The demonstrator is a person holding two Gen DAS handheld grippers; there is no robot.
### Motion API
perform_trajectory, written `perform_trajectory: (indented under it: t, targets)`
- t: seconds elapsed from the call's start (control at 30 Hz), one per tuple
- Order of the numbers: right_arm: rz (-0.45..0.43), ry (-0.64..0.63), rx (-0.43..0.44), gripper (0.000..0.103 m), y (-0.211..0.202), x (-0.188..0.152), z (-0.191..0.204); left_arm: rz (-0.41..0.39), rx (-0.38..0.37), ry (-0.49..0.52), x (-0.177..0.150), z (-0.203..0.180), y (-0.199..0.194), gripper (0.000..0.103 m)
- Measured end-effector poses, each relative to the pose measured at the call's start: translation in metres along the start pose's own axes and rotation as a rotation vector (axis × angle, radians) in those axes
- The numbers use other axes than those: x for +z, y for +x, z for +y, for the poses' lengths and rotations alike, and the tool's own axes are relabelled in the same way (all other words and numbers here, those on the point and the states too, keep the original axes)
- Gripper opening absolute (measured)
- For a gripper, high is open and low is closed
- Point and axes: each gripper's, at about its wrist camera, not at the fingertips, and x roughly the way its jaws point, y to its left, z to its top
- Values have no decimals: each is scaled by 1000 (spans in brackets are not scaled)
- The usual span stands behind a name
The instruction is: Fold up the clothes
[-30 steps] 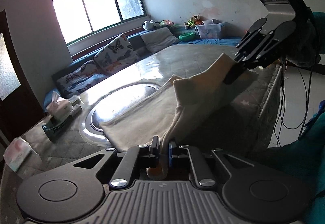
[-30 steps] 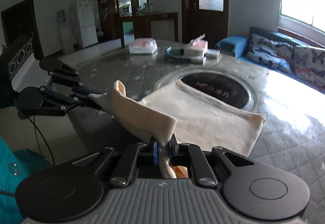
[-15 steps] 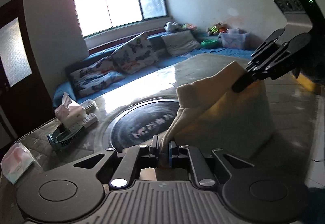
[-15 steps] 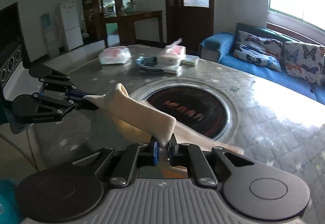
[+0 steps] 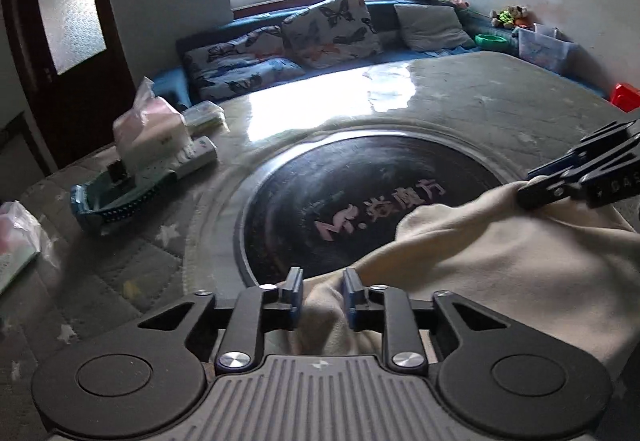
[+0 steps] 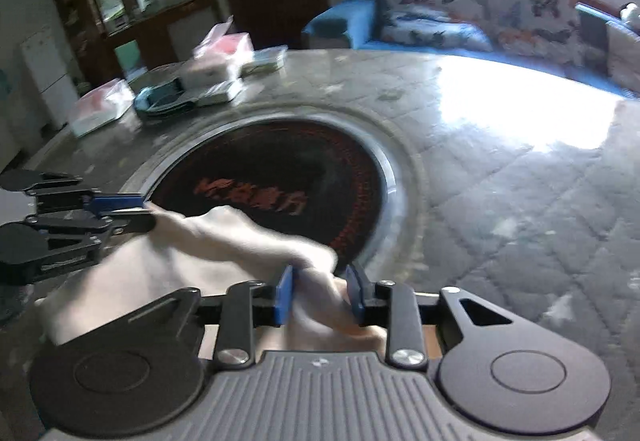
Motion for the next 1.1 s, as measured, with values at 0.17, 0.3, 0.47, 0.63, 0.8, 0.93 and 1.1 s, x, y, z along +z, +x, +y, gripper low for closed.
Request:
perform_trajectory:
  t: [0.17, 0.3, 0.47, 0.63, 0.8, 0.93, 1.1]
  targets:
    - [-63, -24, -28, 27, -24, 3, 7, -40, -6, -32, 13, -2, -17, 25]
    - [-77, -54, 28, 27, -22, 9, 24, -35, -94, -27, 21, -18, -18, 24]
    - [-25, -53, 41, 26, 3, 8, 32, 25, -130, -48, 25, -31, 6, 22]
    - [-12, -49, 32, 26, 14, 5, 30, 47, -125, -89, 26, -29, 21, 25]
    - [-47, -55, 36, 27, -10, 0, 29, 11, -136, -94, 23, -28, 6, 24]
    - [-53, -86, 66, 27, -30, -11, 37, -2, -157, -92, 16, -31, -11, 24]
    - [-65, -115, 83, 27, -48, -32, 50, -8, -161, -76, 0, -35, -24, 24]
